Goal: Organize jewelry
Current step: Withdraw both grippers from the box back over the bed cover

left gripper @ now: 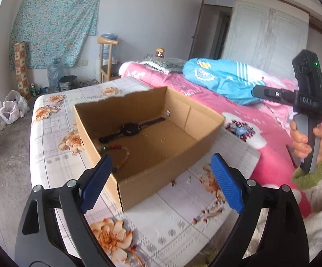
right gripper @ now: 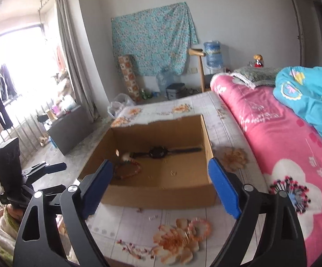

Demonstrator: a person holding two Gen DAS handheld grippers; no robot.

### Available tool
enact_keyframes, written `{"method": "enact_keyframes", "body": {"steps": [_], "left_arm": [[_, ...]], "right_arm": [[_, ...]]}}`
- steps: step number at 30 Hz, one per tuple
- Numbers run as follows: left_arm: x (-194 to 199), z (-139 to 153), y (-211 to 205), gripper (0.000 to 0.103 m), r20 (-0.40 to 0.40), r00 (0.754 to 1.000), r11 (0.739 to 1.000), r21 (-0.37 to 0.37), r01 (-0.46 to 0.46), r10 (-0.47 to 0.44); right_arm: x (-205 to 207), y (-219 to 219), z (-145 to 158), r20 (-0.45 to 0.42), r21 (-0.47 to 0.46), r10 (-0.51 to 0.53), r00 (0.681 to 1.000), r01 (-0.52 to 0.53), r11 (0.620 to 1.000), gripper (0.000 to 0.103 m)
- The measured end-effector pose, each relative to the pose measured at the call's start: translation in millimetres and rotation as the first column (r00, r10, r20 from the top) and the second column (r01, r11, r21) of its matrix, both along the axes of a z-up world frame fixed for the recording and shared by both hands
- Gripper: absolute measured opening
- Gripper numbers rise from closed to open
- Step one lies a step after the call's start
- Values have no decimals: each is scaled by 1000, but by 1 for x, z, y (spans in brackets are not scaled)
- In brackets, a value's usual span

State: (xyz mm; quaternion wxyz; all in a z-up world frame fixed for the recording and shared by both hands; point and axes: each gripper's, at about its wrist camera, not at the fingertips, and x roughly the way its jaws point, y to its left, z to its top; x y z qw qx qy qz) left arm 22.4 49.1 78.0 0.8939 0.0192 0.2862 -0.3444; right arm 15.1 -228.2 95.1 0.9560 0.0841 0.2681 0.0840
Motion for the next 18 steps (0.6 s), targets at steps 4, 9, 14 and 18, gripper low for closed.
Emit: {"method": "enact_keyframes", "body": {"steps": [4, 9, 14, 18], "left_arm": [[-11, -23, 2, 89, -65, 997, 999, -9, 37, -37], [-9, -62, -9, 89, -141, 990, 998, 63, 11, -2], [2, -102, -33, 89, -155, 985, 970, 242, -31, 70], [9, -117, -42, 89, -158, 982, 950, 307, -49, 102]], "right_arm": [[-3, 8, -12, -82, -86, -52, 995, 45, 995, 91], [3, 33, -31, -167, -258, -111, 980, 66, 964, 96], [12, 65, -77, -292, -421, -119, 949, -16, 907, 96], [19, 81, -109, -329, -468, -132, 935, -41, 883, 96]]}}
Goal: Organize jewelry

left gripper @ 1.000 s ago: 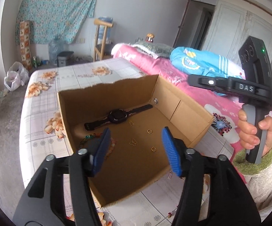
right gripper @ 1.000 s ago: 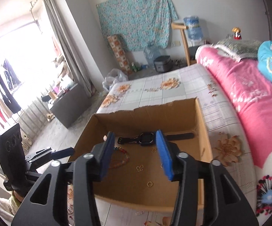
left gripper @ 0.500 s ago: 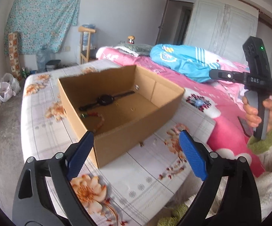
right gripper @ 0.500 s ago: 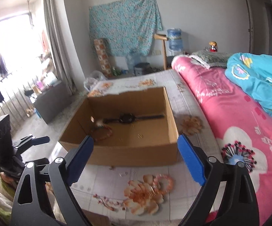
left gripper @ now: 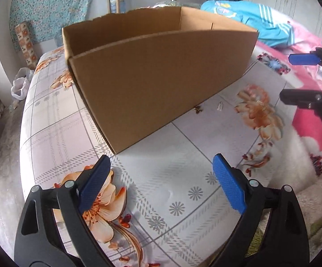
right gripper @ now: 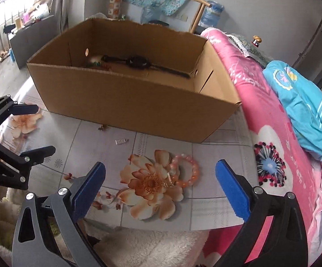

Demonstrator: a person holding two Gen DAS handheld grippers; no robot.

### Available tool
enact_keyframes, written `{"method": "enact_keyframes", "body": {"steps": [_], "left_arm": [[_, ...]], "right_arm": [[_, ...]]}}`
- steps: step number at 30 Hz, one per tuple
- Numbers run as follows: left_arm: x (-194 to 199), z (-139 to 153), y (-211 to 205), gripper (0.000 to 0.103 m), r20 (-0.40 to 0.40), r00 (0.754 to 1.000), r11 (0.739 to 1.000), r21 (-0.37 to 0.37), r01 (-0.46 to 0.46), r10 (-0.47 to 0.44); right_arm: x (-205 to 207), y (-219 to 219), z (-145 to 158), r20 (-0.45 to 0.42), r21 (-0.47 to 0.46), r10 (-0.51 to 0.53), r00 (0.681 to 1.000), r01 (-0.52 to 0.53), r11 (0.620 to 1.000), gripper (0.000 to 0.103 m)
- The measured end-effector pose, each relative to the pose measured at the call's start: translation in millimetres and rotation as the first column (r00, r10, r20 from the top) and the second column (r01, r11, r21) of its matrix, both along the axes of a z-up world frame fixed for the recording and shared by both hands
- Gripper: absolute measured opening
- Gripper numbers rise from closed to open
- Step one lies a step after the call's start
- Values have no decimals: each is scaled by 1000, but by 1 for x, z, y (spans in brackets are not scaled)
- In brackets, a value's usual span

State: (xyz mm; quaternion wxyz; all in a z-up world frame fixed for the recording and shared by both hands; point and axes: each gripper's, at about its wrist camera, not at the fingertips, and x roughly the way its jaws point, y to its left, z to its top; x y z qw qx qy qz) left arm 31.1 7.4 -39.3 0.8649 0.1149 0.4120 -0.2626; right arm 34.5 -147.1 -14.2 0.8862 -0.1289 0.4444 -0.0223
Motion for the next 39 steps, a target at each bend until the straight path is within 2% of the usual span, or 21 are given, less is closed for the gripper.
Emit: {"method": "enact_keyframes", "body": {"steps": [5, 9, 11, 14, 17, 27, 31, 33, 39], "left_arm": [[6, -9, -7, 89, -22, 999, 999, 28, -35, 36], [7, -16, -10, 91, -24, 997, 996, 55, -76, 78], [7, -17, -10, 93, -28, 995, 994, 53, -92, 93], [8, -17, -10, 95, -21, 992, 992, 47, -121, 122], [7, -17, -10, 95, -15, 991, 990, 43, -134, 135], [-1, -19, -11, 96, 12, 985, 985, 32, -171, 171], [-4, -19, -11, 96, 30, 985, 985, 21, -173, 173], [-5, -21, -10, 96, 39, 984, 985, 15, -173, 172], [-7, -23, -7, 96, 47, 984, 985, 9, -175, 174]], "right_arm": [[16, 3, -19, 0, 112, 34, 999, -34, 993, 96], [27, 12, -29, 4, 58, 36, 999, -36, 998, 96], [30, 15, -30, 20, 69, 55, 998, -56, 996, 96], [35, 13, -29, 27, 177, 82, 996, -86, 980, 96], [39, 11, -30, 45, 236, 88, 995, -97, 967, 96], [48, 19, -46, 39, 346, 197, 980, -198, 917, 57], [55, 20, -53, 19, 384, 225, 974, -215, 898, 36], [57, 21, -54, 14, 393, 236, 972, -223, 892, 32], [61, 28, -61, 8, 341, 231, 973, -220, 914, 27]]}}
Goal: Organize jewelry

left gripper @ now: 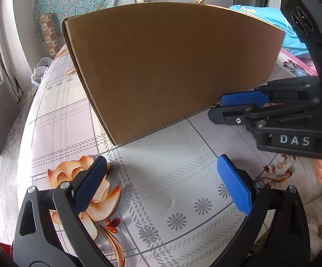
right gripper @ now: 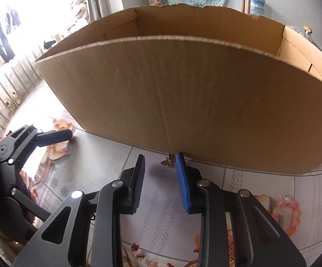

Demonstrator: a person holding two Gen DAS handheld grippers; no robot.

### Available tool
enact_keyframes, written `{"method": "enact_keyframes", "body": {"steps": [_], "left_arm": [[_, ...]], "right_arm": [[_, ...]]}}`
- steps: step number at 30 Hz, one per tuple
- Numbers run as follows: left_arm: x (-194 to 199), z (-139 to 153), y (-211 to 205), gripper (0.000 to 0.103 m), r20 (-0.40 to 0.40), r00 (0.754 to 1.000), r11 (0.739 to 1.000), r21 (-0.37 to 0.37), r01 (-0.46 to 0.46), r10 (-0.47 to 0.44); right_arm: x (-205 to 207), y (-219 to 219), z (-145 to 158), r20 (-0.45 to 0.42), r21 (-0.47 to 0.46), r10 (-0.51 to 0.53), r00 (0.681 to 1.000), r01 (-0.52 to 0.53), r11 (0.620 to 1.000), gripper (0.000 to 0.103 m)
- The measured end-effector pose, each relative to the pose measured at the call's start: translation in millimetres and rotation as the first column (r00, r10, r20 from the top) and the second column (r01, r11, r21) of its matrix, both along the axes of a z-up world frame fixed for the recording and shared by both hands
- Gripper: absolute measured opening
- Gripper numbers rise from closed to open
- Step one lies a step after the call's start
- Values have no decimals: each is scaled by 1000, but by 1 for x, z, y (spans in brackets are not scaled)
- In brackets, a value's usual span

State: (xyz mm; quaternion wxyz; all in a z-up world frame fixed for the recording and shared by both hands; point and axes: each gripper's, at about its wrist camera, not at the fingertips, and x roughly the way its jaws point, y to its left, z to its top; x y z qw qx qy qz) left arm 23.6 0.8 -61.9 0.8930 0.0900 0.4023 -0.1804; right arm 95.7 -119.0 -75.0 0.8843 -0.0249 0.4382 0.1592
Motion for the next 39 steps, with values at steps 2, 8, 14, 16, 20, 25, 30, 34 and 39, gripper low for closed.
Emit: {"method": "enact_keyframes", "body": {"steps": [2, 8, 14, 16, 20, 25, 30, 34, 39], "left_arm": [[0, 0, 1, 96, 2, 1000, 1000, -1, -1, 1], [-1, 1, 1, 96, 6, 1000, 1000, -2, 0, 0], [-2, 0, 1, 96, 7, 1000, 1000, -2, 1, -1], [-2, 1, 1, 96, 8, 1000, 1000, -2, 3, -3], [-3, 1, 0, 96, 11, 1000, 1000, -4, 3, -3], [-4, 2, 0, 96, 10, 1000, 1000, -3, 7, -7], [-3, 2, 0, 96, 9, 1000, 1000, -4, 14, -14], [-4, 2, -1, 96, 10, 1000, 1000, -4, 15, -15], [-4, 3, -1, 96, 10, 1000, 1000, -4, 17, -17]], "right_arm": [[0, 0, 0, -3, 6, -8, 1000, 8, 1000, 22], [8, 1, 1, -32, -4, -57, 998, 57, 998, 9], [14, 7, 4, -82, -14, -66, 994, 66, 998, 4], [18, 10, 6, -102, -10, -64, 993, 64, 998, 4], [20, 9, 8, -126, 23, -58, 990, 62, 998, 4], [25, -2, 11, -136, 113, -72, 988, 87, 990, 7], [26, 8, 14, -107, 57, -106, 989, 112, 992, 13], [34, 22, 15, -78, 4, -128, 989, 129, 992, 15], [40, 37, 9, -51, -32, -138, 989, 137, 990, 15]]}}
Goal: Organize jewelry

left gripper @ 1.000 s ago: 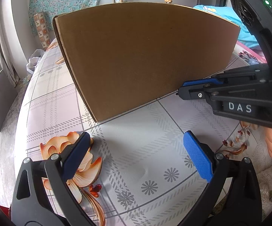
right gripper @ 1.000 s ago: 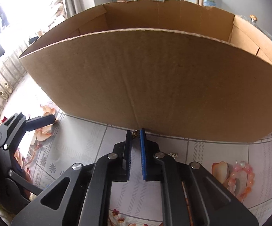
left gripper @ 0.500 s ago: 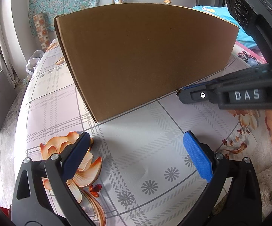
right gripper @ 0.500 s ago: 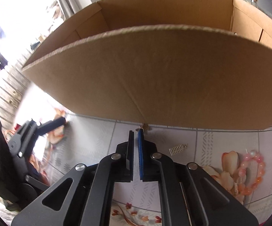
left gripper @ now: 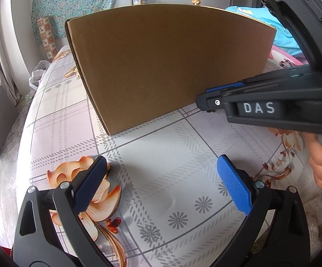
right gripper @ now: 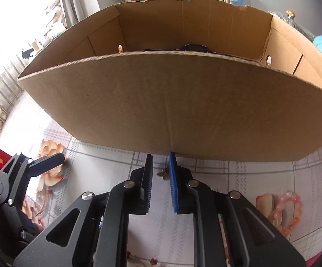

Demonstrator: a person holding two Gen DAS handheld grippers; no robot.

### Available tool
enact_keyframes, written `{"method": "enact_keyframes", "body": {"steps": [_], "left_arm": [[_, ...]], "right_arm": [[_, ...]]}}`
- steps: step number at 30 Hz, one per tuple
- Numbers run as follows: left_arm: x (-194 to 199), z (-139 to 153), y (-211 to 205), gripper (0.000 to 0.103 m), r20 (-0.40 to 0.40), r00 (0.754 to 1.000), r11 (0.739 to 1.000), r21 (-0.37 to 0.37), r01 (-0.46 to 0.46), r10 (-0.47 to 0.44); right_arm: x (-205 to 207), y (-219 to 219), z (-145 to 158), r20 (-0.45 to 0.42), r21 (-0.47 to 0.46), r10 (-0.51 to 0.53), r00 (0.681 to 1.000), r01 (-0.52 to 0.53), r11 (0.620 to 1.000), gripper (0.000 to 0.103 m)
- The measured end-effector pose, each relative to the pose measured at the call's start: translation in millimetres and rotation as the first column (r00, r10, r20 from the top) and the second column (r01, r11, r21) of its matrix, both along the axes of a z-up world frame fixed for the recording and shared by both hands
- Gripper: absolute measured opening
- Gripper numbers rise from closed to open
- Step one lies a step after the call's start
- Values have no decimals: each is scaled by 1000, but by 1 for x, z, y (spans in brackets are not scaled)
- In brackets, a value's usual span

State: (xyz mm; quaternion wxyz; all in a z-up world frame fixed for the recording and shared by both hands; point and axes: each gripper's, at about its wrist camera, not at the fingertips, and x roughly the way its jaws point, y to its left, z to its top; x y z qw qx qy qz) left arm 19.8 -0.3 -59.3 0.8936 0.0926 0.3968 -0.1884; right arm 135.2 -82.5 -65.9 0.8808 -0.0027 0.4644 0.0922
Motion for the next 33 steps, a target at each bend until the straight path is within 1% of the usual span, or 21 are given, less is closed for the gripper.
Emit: {"method": "enact_keyframes", "body": {"steps": [5, 6, 7, 8, 12, 20, 22, 24, 25, 26, 28, 31, 33], "left_arm": [[1, 0, 0, 96, -3, 1000, 1000, 1, 2, -2], [1, 0, 0, 96, -3, 1000, 1000, 1, 2, -2], [2, 0, 0, 96, -3, 1000, 1000, 1, 2, -2], [2, 0, 0, 96, -4, 1000, 1000, 1, 2, -2], [3, 0, 0, 96, -9, 1000, 1000, 6, 3, -3], [9, 1, -3, 96, -38, 999, 1000, 17, 13, -13], [10, 1, -4, 96, -43, 999, 1000, 18, 14, -13], [10, 1, -5, 96, -47, 999, 1000, 19, 16, -15], [10, 1, -6, 96, -49, 999, 1000, 19, 17, -16], [11, 1, -6, 96, -53, 998, 1000, 21, 17, -16], [12, 1, -8, 96, -57, 998, 1000, 22, 16, -15], [13, 2, -8, 96, -61, 998, 1000, 25, 16, -14], [13, 1, -8, 96, -57, 998, 1000, 23, 18, -16]], "right_arm": [[9, 9, -3, -3, -34, 26, 1000, -26, 999, 15], [9, 10, -3, -4, -41, 33, 999, -33, 999, 13], [9, 9, -2, -8, -33, 37, 999, -37, 999, 6], [8, 10, -2, -17, -19, 46, 999, -46, 999, 4], [-1, 9, -1, -26, -5, 61, 998, -61, 998, 4], [-31, 1, -2, -42, 65, 87, 995, -84, 994, 4], [-36, -2, 1, -32, 104, 100, 994, -96, 990, 4], [-41, -8, 9, 5, 135, 92, 996, -92, 987, 6], [-40, -13, 14, 26, 133, 81, 996, -83, 988, 10], [-39, -16, 17, 32, 123, 72, 997, -76, 990, 19], [-35, -24, 21, 49, 97, 52, 997, -57, 994, 26], [-23, -32, 20, 65, 50, 59, 996, -62, 997, 27], [-12, -32, 17, 58, 22, 82, 995, -84, 996, 26]]}}
